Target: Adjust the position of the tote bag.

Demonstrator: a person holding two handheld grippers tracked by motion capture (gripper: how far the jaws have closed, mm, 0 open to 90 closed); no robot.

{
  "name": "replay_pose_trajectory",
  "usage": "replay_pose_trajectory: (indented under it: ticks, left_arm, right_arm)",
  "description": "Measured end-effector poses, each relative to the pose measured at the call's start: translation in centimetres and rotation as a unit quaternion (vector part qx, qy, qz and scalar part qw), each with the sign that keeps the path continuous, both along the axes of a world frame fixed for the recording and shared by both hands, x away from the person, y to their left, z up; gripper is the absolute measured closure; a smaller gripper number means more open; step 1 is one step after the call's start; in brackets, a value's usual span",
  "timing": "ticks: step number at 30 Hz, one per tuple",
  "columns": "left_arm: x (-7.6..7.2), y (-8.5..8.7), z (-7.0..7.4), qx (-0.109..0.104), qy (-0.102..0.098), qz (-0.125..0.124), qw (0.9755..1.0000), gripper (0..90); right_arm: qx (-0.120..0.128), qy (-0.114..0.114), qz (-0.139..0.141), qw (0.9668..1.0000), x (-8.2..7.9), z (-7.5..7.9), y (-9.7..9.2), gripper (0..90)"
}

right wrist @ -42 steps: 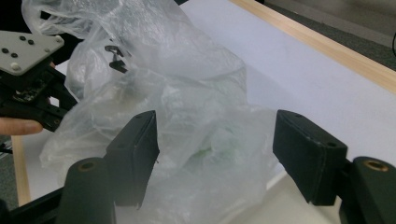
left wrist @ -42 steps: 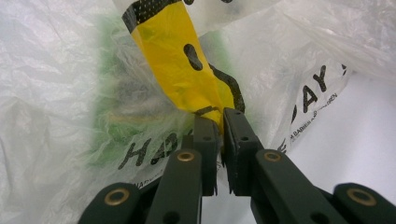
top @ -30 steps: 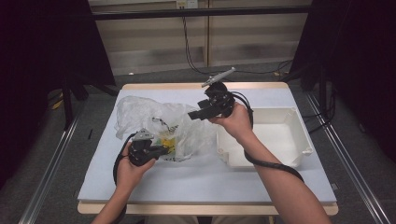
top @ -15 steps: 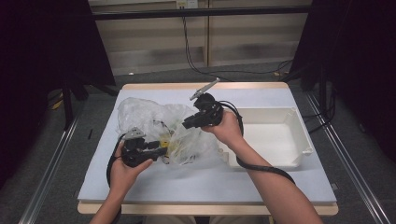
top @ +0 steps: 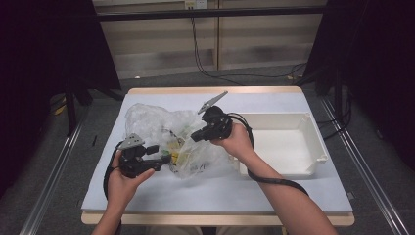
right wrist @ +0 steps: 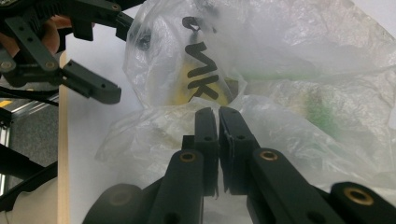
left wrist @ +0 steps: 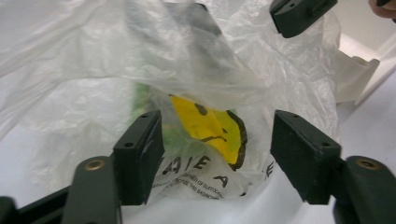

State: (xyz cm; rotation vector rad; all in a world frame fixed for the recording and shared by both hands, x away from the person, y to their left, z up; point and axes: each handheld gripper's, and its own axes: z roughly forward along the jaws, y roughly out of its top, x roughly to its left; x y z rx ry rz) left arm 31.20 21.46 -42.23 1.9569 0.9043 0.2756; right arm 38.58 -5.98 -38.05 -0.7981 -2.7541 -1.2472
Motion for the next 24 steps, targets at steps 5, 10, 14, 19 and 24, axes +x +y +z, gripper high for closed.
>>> replay_pose_trajectory:
  ticks: [5, 10, 14, 19, 24]
  left_arm:
    - [0.0, -0.9, 0.2, 0.006, -0.001, -0.012, 0.9999, 22.6]
    - [0.6, -1.1, 0.1, -0.003, 0.004, 0.01, 0.9999, 20.5]
    - [0.9, -1.0, 0.1, -0.009, 0.012, 0.017, 0.9997, 29.2]
    - [1.2, -0.9, 0.0, -0.015, 0.019, 0.03, 0.9993, 52.7]
    - [1.4, -0.6, 0.1, -0.027, 0.023, 0.021, 0.9991, 76.1]
  right_arm:
    - [-0.005, -0.005, 0.005, 1.0, -0.3, -0.3, 0.2, 87.5]
    - [-0.012, -0.005, 0.009, 0.9999, -0.4, -0.4, 0.4, 87.9]
    - [-0.016, -0.005, 0.014, 0.9998, -0.6, -0.7, 0.6, 88.6]
    - [-0.021, -0.001, 0.019, 0.9996, -0.7, -1.0, 0.7, 88.9]
    - [-0.021, -0.002, 0.021, 0.9995, -0.7, -1.1, 0.8, 89.0]
